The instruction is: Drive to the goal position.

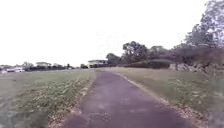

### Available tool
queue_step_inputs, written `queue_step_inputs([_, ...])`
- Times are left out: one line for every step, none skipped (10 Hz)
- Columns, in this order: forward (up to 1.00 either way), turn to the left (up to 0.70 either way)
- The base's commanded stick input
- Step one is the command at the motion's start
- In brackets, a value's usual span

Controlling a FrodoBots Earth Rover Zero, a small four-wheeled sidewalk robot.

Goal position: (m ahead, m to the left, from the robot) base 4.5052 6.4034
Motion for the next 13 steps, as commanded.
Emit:
queue_step_inputs([0.85,0.0])
queue_step_inputs([0.85,0.0])
queue_step_inputs([0.85,0.0])
queue_step_inputs([0.85,0.0])
queue_step_inputs([0.85,0.0])
queue_step_inputs([0.85,0.0])
queue_step_inputs([0.85,0.0])
queue_step_inputs([0.85,0.0])
queue_step_inputs([0.85,0.0])
queue_step_inputs([0.85,0.0])
queue_step_inputs([0.85,0.0])
queue_step_inputs([0.85,0.0])
queue_step_inputs([0.85,0.0])
